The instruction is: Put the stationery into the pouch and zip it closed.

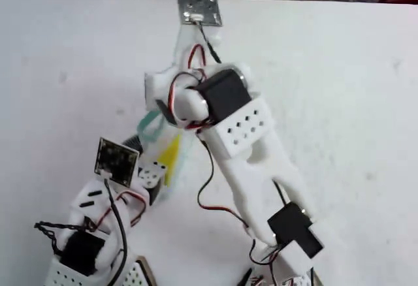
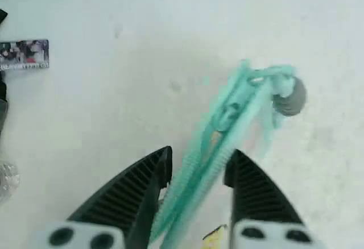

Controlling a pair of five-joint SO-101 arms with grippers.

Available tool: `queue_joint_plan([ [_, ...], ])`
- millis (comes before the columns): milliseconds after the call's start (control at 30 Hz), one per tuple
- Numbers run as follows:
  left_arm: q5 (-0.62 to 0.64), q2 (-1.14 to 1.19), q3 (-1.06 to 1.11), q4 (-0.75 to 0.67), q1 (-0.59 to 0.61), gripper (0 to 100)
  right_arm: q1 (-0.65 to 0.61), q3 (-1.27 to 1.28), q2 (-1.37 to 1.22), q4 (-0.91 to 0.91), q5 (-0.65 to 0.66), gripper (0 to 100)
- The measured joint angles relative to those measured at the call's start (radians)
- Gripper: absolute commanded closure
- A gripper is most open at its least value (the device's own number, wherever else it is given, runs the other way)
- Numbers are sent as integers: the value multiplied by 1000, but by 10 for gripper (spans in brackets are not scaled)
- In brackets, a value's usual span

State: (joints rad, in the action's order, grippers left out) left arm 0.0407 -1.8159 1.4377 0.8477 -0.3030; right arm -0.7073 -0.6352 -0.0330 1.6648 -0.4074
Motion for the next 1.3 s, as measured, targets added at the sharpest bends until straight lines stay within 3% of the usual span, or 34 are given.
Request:
queue_joint_plan([
  [100,51,0,-52,84,-8,747,2,-6,-2,21,150,981],
  [267,112,-14,-236,262,-9,747,52,-6,-2,26,196,981],
  [433,109,-14,-299,315,-3,747,158,-34,-5,28,298,981],
  [533,31,-14,-302,316,-3,751,189,-98,-5,31,476,981],
  [700,-40,-14,-259,293,-3,769,190,-155,-3,32,879,981],
  [800,-48,-14,-216,258,-3,775,187,-149,2,32,1005,981],
  [1000,-51,-14,-166,203,-2,778,104,17,178,34,1108,981],
  [1300,-183,-14,-176,226,-2,775,64,528,632,34,1315,981],
])
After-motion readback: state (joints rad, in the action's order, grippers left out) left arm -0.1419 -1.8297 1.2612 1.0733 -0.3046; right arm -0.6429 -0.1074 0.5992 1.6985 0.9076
